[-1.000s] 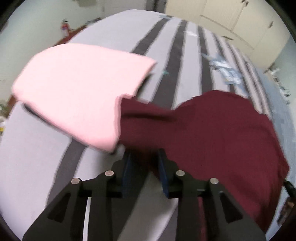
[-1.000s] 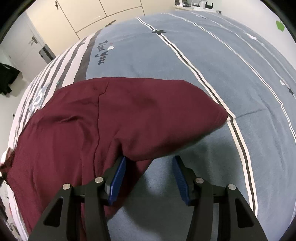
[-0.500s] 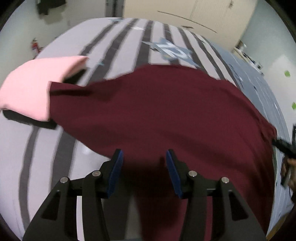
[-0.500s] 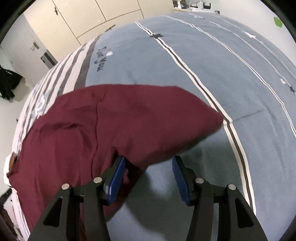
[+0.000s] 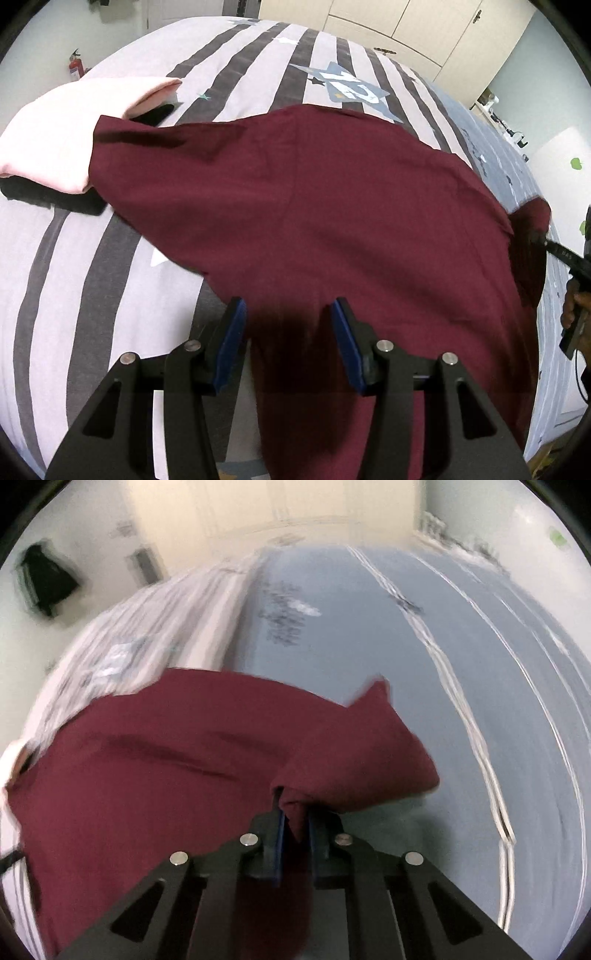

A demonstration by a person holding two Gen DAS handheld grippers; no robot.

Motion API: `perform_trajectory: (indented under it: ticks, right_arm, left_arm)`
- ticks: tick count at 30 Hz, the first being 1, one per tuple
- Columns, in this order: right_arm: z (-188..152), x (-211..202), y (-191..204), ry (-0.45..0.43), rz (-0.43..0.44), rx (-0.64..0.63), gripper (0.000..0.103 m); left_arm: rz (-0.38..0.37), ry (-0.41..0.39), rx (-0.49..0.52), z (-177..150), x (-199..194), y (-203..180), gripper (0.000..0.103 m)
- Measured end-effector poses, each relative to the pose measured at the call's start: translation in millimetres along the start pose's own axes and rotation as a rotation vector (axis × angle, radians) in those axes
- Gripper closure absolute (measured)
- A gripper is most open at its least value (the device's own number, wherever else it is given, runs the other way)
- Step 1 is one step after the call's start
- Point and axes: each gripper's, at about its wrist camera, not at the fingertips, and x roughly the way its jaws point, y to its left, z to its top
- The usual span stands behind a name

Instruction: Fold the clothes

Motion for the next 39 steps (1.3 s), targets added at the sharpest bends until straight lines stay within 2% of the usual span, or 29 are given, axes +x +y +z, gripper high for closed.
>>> perform_trajectory:
  ticks: [2, 6, 8, 9, 12, 16, 19, 23, 25, 26, 27, 28, 29, 33, 36, 38, 39]
  right_arm:
    - [3.8, -1.1, 38.0, 0.015, 0.079, -0.112, 0.092]
    - [-9.7, 1.0, 76.2, 0.066, 0.167, -0.227, 0.086]
    - [-17.2, -7.5, 71.3, 0.042, 0.188, -0.202, 0.083]
    - [-20.4, -13.7, 59.1, 0.016, 0.195, -0.150, 0.080]
    - [-21.5, -11.4, 22.2, 0.001, 0.146, -0.036, 0.061]
    - [-29.3, -6.5, -23.6, 0.025, 0.038, 0.066, 0.060]
    - [-31.8, 0.0, -36.4, 0.046, 0.107, 0.136, 0.059]
    - [-28.6, 0.9, 0.9, 0.031, 0.112, 0.003, 0.052]
    - [-27.8, 3.5, 21.9, 0.041, 0.094, -0.080, 0.041]
    - [-27.2, 12.0, 32.4, 0.073, 0.065, -0.121, 0.039]
    - [-29.1, 18.6, 37.2, 0.097, 0.030, -0.144, 0.039]
    - [-30.2, 22.9, 37.9, 0.098, -0.017, -0.145, 0.039]
    - [-29.4, 22.6, 33.2, 0.086, -0.030, -0.120, 0.039]
    - [-26.7, 16.2, -0.6, 0.063, -0.001, 0.049, 0.039]
    - [-31.3, 24.4, -12.2, 0.103, 0.041, 0.104, 0.039]
    - [-33.1, 18.0, -12.0, 0.074, 0.086, 0.100, 0.055]
    - [-33.2, 14.1, -9.3, 0.057, 0.093, 0.088, 0.066]
  left_arm:
    - [-0.004, 0.001, -0.012, -3.1, -5.0, 0.3, 0.058]
    - [-0.016, -0.002, -0.039, -9.3, -11.4, 3.0, 0.058]
    - [-0.021, -0.001, -0.038, -11.7, -10.7, 3.4, 0.058]
    - [-0.020, -0.002, -0.033, -13.4, -11.2, 3.7, 0.058]
    - [-0.020, 0.002, -0.024, -15.1, -6.5, 5.6, 0.058]
    - [-0.019, 0.008, -0.035, -18.2, -2.7, 7.4, 0.058]
    - [-0.024, 0.012, -0.040, -20.7, -2.0, 5.3, 0.058]
    - [-0.026, 0.019, -0.029, -20.5, 0.0, -1.6, 0.058]
    - [-0.025, 0.017, -0.028, -19.2, -0.4, -2.5, 0.058]
    - [-0.025, 0.016, -0.027, -18.7, -0.6, -2.9, 0.058]
    - [-0.024, 0.016, -0.029, -19.4, -0.9, -1.9, 0.058]
    - [-0.024, 0.016, -0.031, -20.0, -1.1, -1.0, 0.058]
    - [-0.023, 0.016, -0.032, -20.7, -1.4, 0.0, 0.058]
    - [-0.021, 0.017, -0.040, -23.5, -2.4, 3.8, 0.058]
    - [-0.020, 0.018, -0.045, -25.5, -3.1, 6.7, 0.058]
    - [-0.019, 0.018, -0.048, -26.9, -3.6, 8.4, 0.058]
    - [-0.020, 0.020, -0.047, -27.6, -3.4, 7.7, 0.058]
